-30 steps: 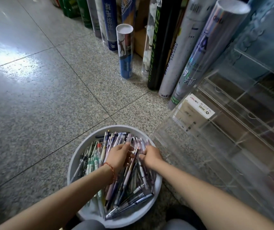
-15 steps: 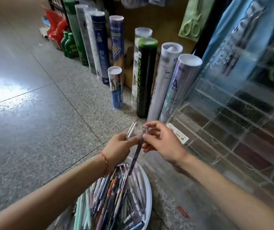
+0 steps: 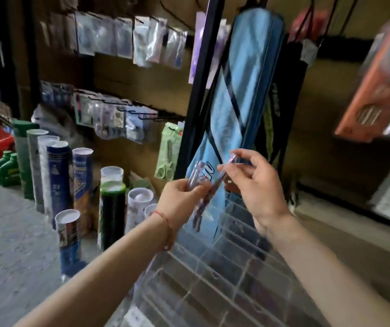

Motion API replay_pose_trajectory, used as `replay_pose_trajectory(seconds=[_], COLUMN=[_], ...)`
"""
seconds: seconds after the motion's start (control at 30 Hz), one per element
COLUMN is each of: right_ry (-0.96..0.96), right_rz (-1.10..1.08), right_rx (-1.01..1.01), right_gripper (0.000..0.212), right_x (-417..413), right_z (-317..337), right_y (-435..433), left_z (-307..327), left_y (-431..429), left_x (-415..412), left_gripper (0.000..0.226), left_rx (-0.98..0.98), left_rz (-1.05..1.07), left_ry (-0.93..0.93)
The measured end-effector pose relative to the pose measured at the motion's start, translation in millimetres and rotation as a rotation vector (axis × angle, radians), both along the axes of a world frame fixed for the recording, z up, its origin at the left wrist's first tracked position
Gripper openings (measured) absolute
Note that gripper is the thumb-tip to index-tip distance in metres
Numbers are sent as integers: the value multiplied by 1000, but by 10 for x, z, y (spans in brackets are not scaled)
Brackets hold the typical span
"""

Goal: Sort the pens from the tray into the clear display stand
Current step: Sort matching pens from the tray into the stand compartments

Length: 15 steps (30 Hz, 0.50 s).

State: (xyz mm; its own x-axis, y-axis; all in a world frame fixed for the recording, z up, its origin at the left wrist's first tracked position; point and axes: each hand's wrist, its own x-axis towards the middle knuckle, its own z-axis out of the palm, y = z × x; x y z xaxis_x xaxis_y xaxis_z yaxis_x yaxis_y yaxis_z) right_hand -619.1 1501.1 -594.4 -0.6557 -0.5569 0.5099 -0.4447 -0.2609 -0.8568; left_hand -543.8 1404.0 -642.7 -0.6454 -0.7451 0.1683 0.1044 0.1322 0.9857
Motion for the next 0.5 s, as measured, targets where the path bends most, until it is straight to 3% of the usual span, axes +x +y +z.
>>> replay_pose_trajectory(seconds=[0.1, 0.17, 0.23, 0.37, 0.5], right_ry=[119, 268, 336, 266, 255], right_rz=[-225, -333, -320, -183, -128], right_rx=[-187, -200, -90, 122, 218], right_gripper=[22, 18, 18, 17, 17], right_x=[-394, -568, -647, -632, -633], right_z=[343, 426, 296, -116, -272], right_y=[87, 47, -92, -329, -416], left_z=[-41, -94, -151, -197, -220], left_y=[-173, -279, -361, -396, -405], left_x=[-273, -375, -453, -563, -636], left_gripper=[17, 14, 19, 24, 14], left_rx=[-64, -29, -29, 0, 52], left_rz=[154, 204, 194, 124, 130], left_ry=[-1, -1, -36, -76, -77])
